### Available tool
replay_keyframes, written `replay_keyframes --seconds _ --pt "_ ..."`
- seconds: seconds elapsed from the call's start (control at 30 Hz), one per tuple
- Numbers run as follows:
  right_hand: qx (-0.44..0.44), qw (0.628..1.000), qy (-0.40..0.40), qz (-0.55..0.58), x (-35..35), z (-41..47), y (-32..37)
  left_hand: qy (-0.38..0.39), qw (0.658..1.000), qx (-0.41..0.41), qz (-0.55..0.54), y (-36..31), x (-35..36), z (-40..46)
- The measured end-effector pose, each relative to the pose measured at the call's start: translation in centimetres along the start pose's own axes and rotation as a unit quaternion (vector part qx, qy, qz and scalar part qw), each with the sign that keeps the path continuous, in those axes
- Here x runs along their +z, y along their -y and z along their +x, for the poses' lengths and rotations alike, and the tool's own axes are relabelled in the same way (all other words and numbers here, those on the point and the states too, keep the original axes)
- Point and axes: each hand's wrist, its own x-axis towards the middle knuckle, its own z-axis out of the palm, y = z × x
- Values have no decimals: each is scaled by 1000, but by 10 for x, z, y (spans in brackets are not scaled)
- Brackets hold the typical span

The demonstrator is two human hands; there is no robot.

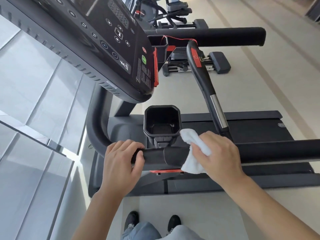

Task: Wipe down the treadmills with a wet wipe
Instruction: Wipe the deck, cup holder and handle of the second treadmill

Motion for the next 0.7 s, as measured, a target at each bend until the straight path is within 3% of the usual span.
replay_keyframes --seconds 0.2,0.4,0.7 --pt "-66 996 46 24 40 14 76 15 1000 -18 1 -4 -3 0" --pt "-130 988 71 36 18 11 44 27 999 -32 -11 -4 -7 6" --pt "23 993 106 47 -4 12 0 -1 996 -88 -30 -12 -2 47"
